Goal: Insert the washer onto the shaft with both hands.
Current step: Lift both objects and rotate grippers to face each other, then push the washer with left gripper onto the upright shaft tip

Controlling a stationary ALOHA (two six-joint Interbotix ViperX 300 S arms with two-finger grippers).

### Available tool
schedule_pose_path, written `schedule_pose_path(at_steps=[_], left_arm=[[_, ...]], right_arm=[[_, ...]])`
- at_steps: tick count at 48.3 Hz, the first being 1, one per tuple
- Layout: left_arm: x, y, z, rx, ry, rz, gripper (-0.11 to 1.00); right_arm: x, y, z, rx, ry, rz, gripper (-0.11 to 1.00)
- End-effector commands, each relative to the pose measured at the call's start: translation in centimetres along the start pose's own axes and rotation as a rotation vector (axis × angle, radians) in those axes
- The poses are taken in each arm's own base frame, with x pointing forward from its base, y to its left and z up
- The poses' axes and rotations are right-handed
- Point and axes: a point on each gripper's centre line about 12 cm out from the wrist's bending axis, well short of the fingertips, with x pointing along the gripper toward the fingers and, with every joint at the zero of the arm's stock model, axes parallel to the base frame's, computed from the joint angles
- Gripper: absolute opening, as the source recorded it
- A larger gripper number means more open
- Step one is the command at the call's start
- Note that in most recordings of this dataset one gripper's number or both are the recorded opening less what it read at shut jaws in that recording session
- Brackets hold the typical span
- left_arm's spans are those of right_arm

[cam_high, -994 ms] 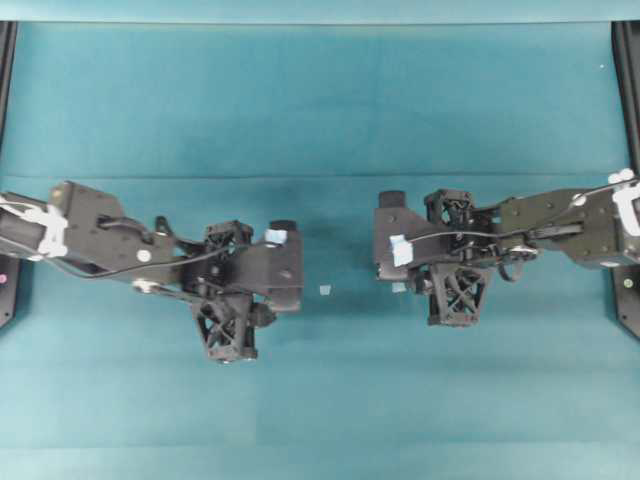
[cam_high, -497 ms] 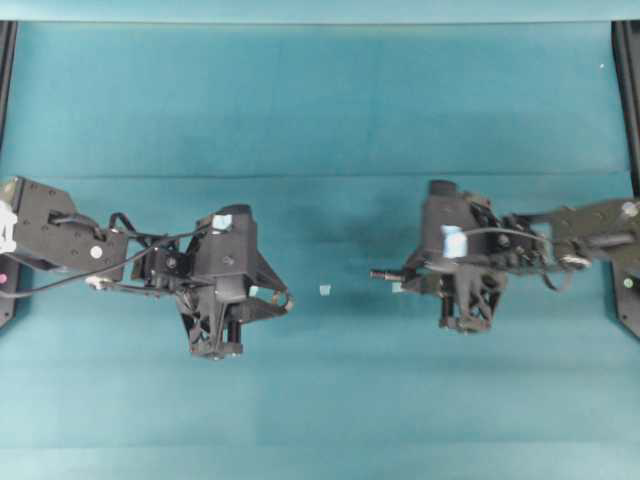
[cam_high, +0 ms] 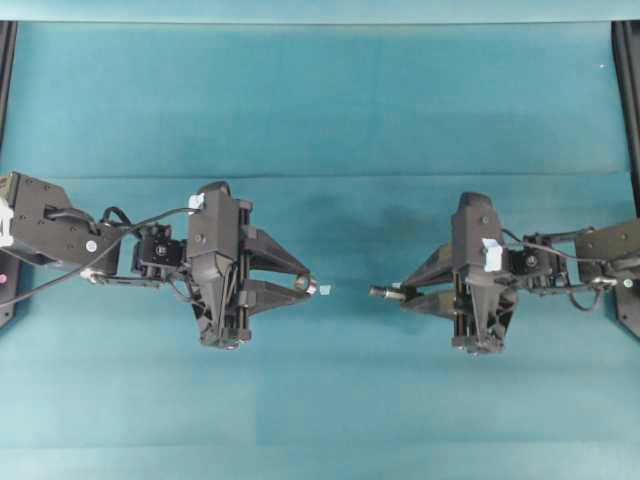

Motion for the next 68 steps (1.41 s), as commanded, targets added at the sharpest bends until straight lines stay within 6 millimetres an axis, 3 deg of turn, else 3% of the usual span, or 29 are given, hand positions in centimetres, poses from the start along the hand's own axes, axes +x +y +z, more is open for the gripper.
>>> schedule_pose_path(at_steps=[1, 20, 68], left_arm=[[0.1, -0.2, 0.7, 0.0, -0.038, -0.008, 0.36], [1.7, -1.1, 0.2, -0.056, -0.072, -0.038, 0.36], [3.6, -1.3, 0.0, -0.102, -0.108, -0.052, 0.36]], right_arm=[[0.0, 0.5, 0.4, 0.005, -0.04, 0.017, 0.0], [1.3, 1.0, 0.0, 0.045, -0.122, 0.046, 0.0], [1.6, 1.1, 0.4, 0.071, -0.219, 0.065, 0.0]])
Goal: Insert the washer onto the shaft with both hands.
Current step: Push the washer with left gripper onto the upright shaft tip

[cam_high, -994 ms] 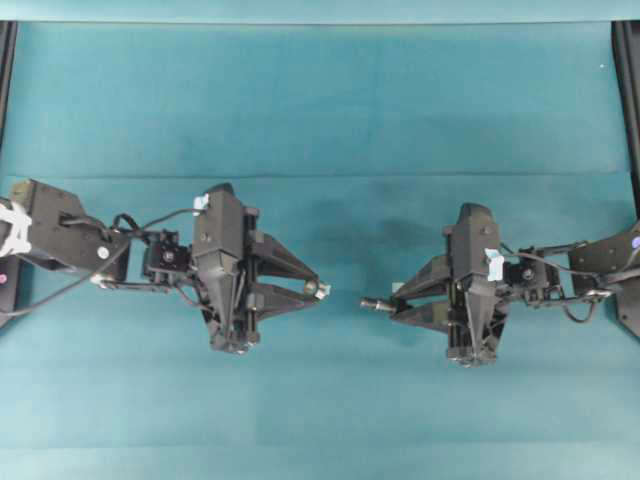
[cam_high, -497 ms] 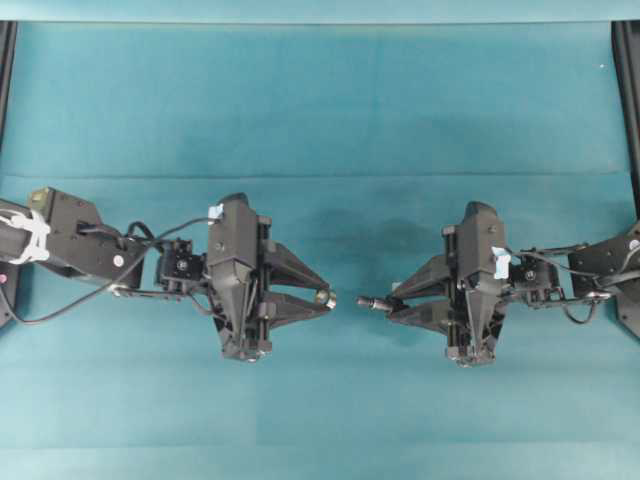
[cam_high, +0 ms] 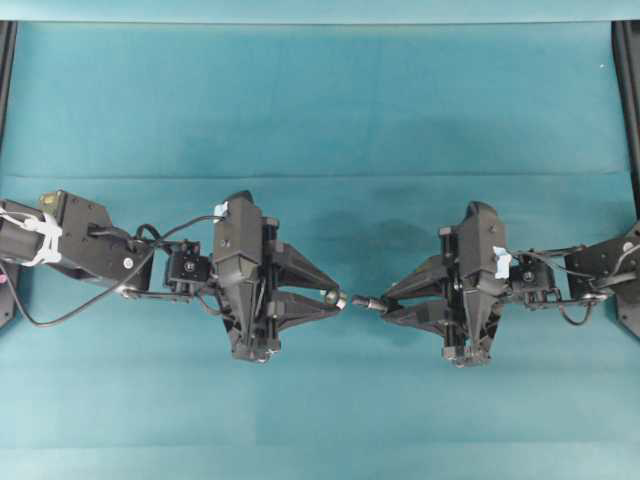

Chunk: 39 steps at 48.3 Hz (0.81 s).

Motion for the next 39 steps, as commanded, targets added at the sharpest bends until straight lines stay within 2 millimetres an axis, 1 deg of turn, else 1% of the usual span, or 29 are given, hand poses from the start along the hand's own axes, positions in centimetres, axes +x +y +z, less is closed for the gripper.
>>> schedule_pose_path(at_steps=[1, 25, 39], left_arm=[[0.2, -0.2, 0.6, 0.0, -0.023, -0.009, 0.36], [1.9, -0.2, 0.4, 0.0, -0.023, -0.009, 0.36], [2.1, -0.1, 0.3, 0.0, -0.016, -0.007, 0.36]], right_arm=[[0.2, 0.3, 0.7, 0.016, -0.034, 0.011, 0.0], [0.3, 0.7, 1.1, 0.022, -0.06, 0.026, 0.0], [0.3, 0.7, 1.2, 0.022, -0.066, 0.028, 0.0]])
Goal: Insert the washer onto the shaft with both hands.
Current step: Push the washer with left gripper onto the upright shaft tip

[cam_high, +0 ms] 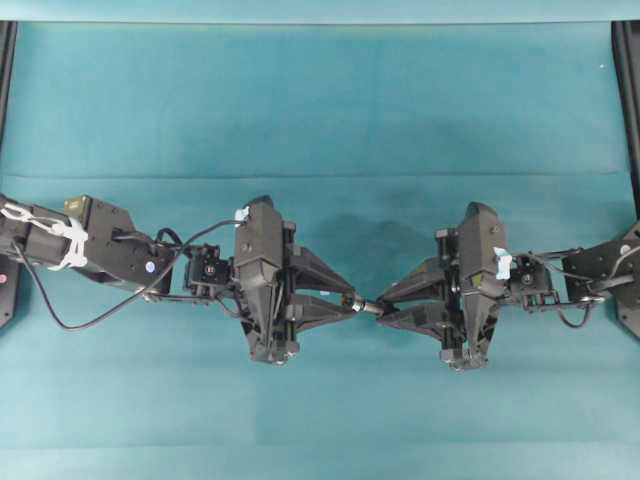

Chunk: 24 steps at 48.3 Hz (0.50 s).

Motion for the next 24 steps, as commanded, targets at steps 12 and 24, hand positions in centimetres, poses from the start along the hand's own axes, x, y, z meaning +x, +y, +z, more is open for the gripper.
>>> schedule_pose_path(at_steps=[12, 24], left_arm=[[0.4, -0.3, 0.4, -0.001, -0.013, -0.009, 0.36], [1.2, -0.5, 0.5, 0.0, -0.019, -0.014, 0.36]], right_arm=[[0.4, 0.4, 1.1, 0.009, -0.041, 0.012, 0.0], [0.7, 0.4, 1.2, 0.009, -0.043, 0.012, 0.0]])
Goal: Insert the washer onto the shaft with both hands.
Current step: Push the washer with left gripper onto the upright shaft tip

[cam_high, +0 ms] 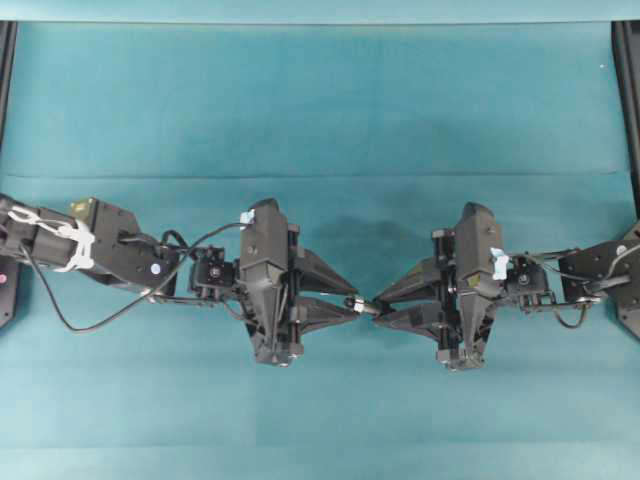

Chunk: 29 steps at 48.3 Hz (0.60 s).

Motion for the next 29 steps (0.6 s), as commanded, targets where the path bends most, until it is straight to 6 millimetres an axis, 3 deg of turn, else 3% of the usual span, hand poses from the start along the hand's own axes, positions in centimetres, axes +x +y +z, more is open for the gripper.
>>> schedule_pose_path(at_steps=[1, 29], left_arm=[[0.47, -0.39, 0.7, 0.003, -0.022, -0.012, 0.36], [0.98, -0.81, 0.19, 0.01, 0.02, -0.013, 0.36]], right_arm=[[0.35, 0.29, 0.97, 0.009, -0.037, 0.01, 0.0], [0.4, 0.29, 0.94, 0.009, -0.034, 0.009, 0.0]])
